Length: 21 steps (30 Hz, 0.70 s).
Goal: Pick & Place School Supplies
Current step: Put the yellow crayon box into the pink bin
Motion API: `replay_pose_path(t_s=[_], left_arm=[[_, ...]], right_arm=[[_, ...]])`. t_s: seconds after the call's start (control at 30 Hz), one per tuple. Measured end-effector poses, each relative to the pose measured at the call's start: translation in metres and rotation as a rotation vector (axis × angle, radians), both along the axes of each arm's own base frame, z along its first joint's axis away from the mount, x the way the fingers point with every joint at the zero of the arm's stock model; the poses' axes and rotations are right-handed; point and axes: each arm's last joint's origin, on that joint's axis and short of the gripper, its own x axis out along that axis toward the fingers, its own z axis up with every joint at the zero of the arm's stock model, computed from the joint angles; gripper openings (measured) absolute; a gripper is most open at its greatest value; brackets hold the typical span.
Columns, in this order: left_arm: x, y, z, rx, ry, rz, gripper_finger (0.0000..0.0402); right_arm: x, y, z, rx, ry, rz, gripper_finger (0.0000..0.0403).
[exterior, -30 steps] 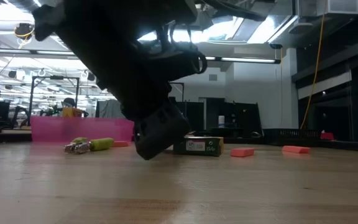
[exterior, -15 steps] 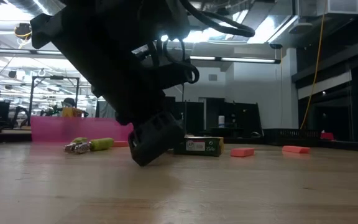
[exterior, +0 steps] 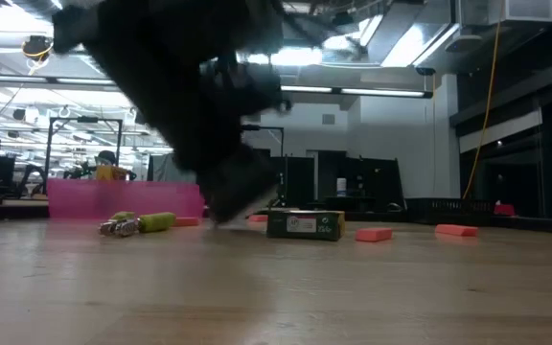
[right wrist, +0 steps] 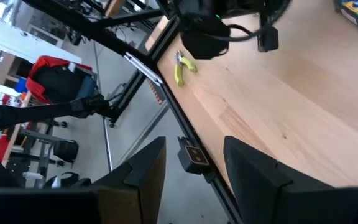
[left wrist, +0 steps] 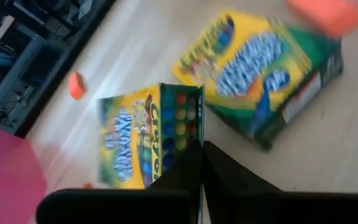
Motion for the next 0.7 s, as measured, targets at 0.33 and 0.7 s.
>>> replay_pose_path(t_s=[0.33,0.7], left_arm=[[-0.021,0.015,0.092,-0.06,-0.172,0.017,0.0002],[-0.071,0.05,0.189,-0.194,-0.179,-0.189,0.0002]], right_arm=[[0.002,0.001,0.005,-0.017,-0.07,-0.028,0.0167],[0.005,0.002,0.011,-0.065,-0.143,-0.055,0.0167]])
